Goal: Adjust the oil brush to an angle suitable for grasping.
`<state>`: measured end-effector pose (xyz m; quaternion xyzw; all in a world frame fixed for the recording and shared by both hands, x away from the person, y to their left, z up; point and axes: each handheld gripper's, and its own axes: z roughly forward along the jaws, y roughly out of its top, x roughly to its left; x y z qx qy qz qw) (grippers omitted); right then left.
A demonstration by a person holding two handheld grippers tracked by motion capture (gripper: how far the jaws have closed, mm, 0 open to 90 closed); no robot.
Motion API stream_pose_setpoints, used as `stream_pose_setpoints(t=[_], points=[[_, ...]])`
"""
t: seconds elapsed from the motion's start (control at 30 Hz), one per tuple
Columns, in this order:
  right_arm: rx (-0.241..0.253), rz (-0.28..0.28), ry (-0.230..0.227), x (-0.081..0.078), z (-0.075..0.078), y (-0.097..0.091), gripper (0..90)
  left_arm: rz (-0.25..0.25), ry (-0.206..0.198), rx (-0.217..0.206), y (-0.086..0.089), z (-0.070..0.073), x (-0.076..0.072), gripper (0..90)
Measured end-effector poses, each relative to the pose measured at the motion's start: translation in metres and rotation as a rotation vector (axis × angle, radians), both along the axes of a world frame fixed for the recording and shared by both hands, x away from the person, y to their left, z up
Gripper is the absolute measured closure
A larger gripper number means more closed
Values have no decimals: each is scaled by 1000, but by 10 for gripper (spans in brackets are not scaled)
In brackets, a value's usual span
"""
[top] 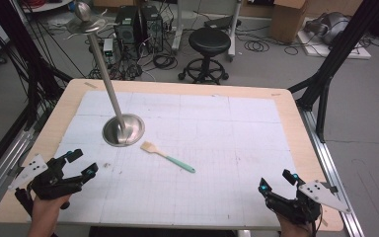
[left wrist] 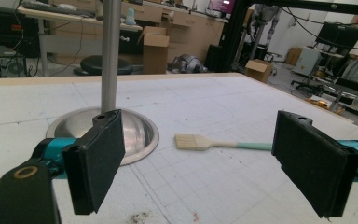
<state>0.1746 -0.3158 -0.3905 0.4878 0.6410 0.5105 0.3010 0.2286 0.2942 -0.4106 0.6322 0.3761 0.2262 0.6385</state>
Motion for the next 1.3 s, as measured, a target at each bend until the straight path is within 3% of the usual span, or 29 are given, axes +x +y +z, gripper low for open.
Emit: stream_pose_setpoints(t=[0.43,0.57,0.67,0.87,1.0,1.07,1.13,1.3], points=[[-7,34,23,10,-2,13,180,9,4,-1,2,0,1,176],[-22,90,26,24,0,35,230,-2,13,-1,2,-2,0,176],[-31,146,53,36,-2,52,325,-9,20,5,2,-3,2,176],[-95,285,122,58,-5,93,538,-9,23,2,6,-3,1,179],[-106,353,120,75,-5,123,763,-8,36,-6,9,-4,2,183],[-151,380,116,85,-6,138,893,-10,37,-12,10,-4,3,186],[-190,394,126,95,-6,154,895,-9,38,-15,11,-4,3,187],[-211,389,179,123,-10,188,896,-9,42,-13,12,-4,4,190]])
